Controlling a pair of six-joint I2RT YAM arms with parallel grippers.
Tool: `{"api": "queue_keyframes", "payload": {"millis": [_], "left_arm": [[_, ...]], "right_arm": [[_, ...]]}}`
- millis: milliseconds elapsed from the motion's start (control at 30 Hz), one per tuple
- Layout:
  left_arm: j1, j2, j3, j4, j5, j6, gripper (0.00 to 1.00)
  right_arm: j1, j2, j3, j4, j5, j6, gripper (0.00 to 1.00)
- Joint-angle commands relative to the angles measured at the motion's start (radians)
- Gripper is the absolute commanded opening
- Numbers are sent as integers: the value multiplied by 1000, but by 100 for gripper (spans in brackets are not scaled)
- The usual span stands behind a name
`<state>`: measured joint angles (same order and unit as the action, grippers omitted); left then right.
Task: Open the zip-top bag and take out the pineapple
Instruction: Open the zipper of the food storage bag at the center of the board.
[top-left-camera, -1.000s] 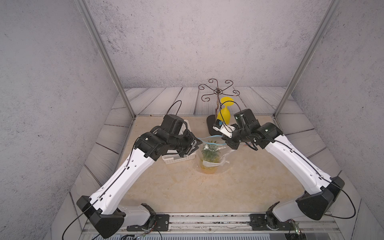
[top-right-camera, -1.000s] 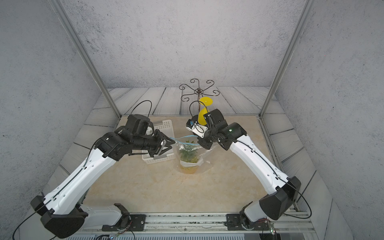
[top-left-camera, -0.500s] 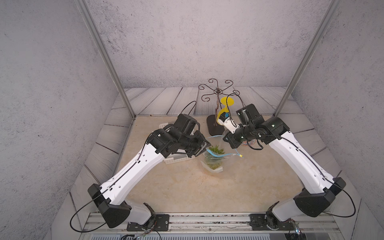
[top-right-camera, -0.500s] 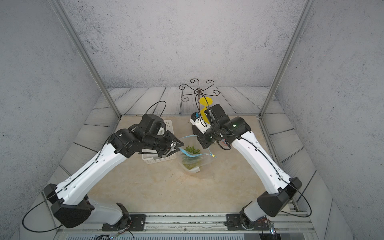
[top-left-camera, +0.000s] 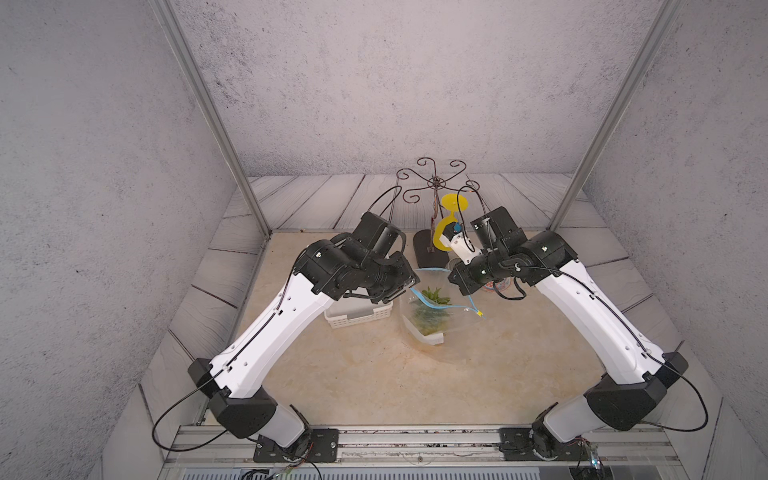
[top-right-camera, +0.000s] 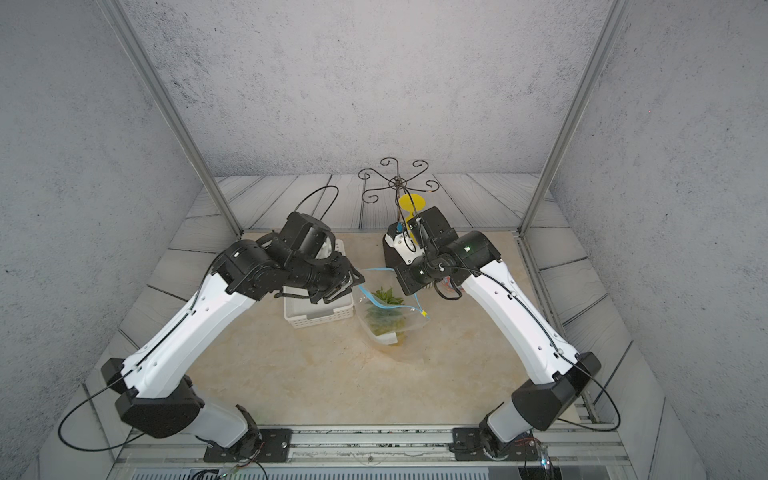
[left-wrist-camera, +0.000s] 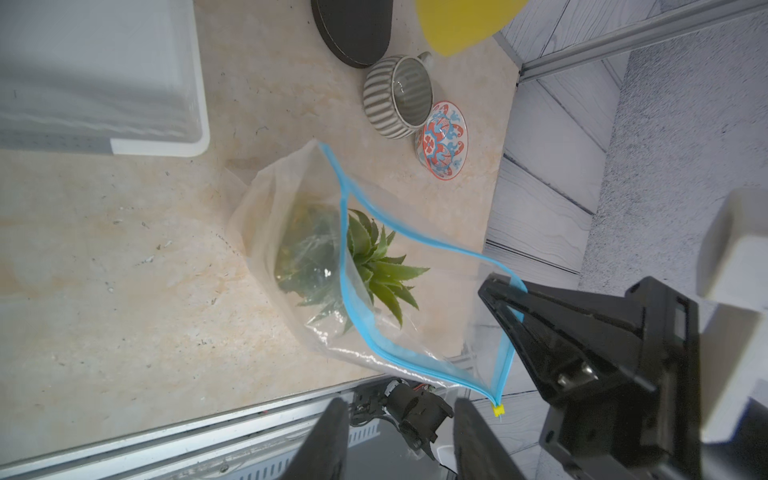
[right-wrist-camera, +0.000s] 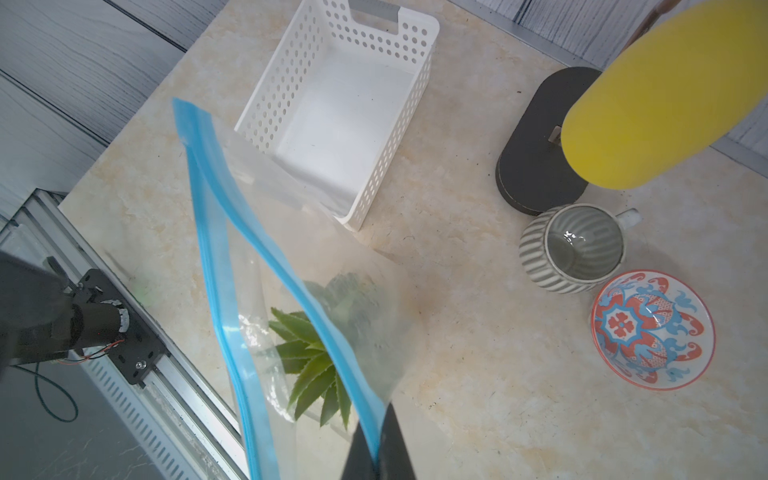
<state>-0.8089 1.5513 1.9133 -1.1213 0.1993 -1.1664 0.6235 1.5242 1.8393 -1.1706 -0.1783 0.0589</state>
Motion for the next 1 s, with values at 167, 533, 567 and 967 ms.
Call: {"api": "queue_keyframes", "payload": {"millis": [167, 533, 567, 967], "left_arm": [[-37, 76, 19, -38, -55, 58, 45], [-35, 131, 20, -44, -113, 90, 38], [-36, 134, 23, -51, -120, 93, 38], [-33, 163, 56, -40, -199, 106, 17]], "right_arm": [[2, 3, 23, 12, -28, 27, 0], [3, -43, -28, 36, -44, 18, 0], [3, -45, -30, 38, -44, 18, 0], [2, -71, -53, 47, -30, 5, 0]]}}
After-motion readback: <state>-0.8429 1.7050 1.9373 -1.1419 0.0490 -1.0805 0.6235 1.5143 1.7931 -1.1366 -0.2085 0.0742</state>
